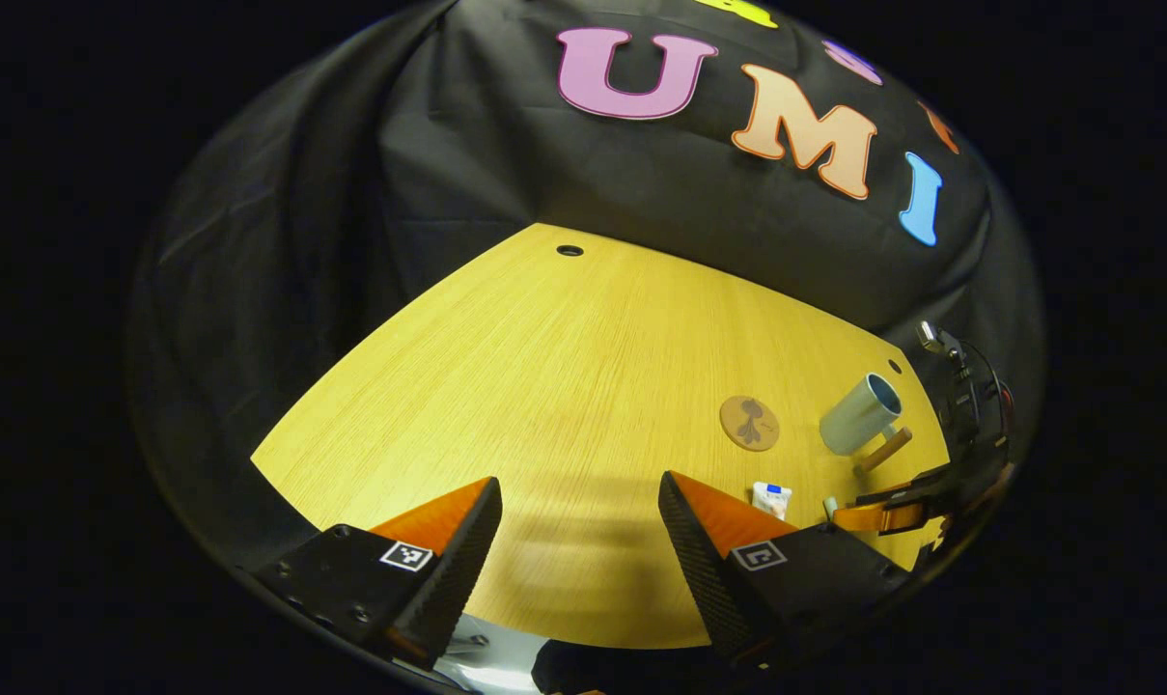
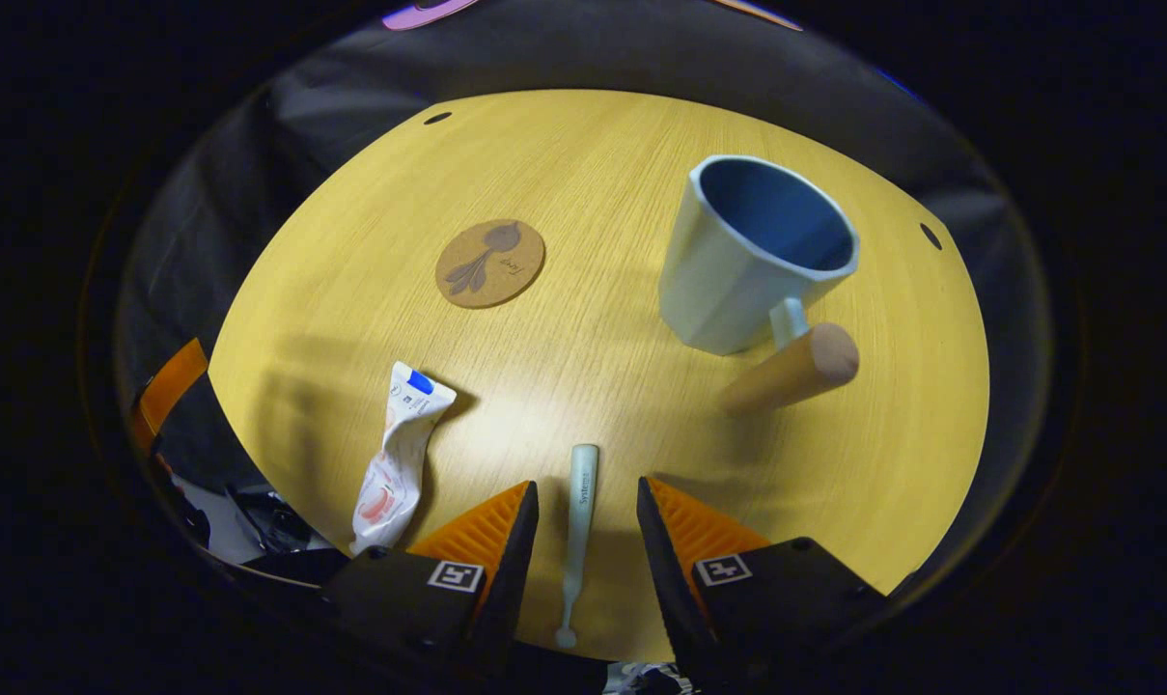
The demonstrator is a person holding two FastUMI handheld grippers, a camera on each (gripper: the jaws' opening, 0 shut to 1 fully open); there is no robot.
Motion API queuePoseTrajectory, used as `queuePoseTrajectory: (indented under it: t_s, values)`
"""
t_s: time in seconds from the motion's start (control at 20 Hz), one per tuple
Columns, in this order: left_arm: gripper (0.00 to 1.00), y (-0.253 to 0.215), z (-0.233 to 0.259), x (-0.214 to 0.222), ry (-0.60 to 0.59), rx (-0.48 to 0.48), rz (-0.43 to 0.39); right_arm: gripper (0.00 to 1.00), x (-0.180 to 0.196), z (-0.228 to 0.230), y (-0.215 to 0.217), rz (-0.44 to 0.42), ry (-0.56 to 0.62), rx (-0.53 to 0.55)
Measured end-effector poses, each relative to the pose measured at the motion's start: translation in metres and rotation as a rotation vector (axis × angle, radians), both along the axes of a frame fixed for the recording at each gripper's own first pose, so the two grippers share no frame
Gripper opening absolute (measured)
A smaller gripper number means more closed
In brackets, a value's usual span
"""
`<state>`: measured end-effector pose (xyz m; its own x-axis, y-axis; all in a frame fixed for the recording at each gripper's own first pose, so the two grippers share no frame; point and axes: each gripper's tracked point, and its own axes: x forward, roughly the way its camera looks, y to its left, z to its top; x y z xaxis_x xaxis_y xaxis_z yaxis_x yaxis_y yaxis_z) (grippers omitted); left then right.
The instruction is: Put the toothbrush and toothpaste on the desktop into the cup, then pick up the cup and place it on the coaster on the desktop.
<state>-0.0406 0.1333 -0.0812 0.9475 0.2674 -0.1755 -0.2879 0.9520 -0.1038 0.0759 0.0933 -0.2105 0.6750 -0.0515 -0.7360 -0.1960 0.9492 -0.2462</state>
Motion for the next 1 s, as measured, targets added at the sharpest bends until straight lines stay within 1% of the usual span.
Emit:
queuePoseTrajectory:
  t_s: [0.05,0.1,0.15,0.4,0.45,0.5,0.55,0.65,0.7,0.8,0.85,0.9,1.0]
  values:
    - [0.96,0.001,0.0,0.0,0.005,0.011,-0.001,0.48,0.002,-0.005,0.0,0.0,0.008,-0.006]
    - [0.96,0.002,0.001,0.0,0.009,0.029,0.0,0.4,0.001,-0.006,0.001,-0.002,0.02,-0.008]
    - [0.96,0.002,0.0,0.001,0.011,0.046,-0.003,0.36,0.001,-0.008,0.002,-0.003,0.032,-0.009]
    - [0.96,-0.005,-0.001,0.002,0.032,0.079,-0.021,0.36,0.004,-0.015,0.002,-0.013,0.049,-0.031]
    - [0.96,-0.007,-0.002,0.001,0.032,0.076,-0.026,0.44,0.005,-0.015,-0.001,-0.02,0.048,-0.043]
    - [0.96,-0.01,-0.002,0.0,0.035,0.073,-0.033,0.43,0.008,-0.017,-0.002,-0.03,0.048,-0.041]
    - [0.96,-0.012,-0.005,0.0,0.039,0.073,-0.039,0.29,0.005,-0.017,-0.001,-0.034,0.056,-0.039]
    - [0.96,-0.015,-0.007,0.001,0.046,0.074,-0.044,0.17,0.006,-0.017,-0.001,-0.03,0.066,-0.038]
    - [0.96,-0.016,-0.008,0.0,0.05,0.073,-0.045,0.23,0.006,-0.017,-0.002,-0.024,0.07,-0.043]
    - [0.96,-0.016,-0.008,-0.001,0.05,0.067,-0.045,0.22,0.006,-0.017,-0.003,-0.025,0.076,-0.058]
    - [0.96,-0.016,-0.009,-0.001,0.051,0.065,-0.045,0.2,0.006,-0.017,-0.003,-0.024,0.078,-0.062]
    - [0.96,-0.016,-0.01,0.0,0.053,0.063,-0.045,0.2,0.005,-0.015,-0.003,-0.021,0.082,-0.065]
    - [0.95,-0.017,-0.01,0.001,0.054,0.06,-0.047,0.14,0.006,-0.018,-0.004,-0.014,0.091,-0.057]
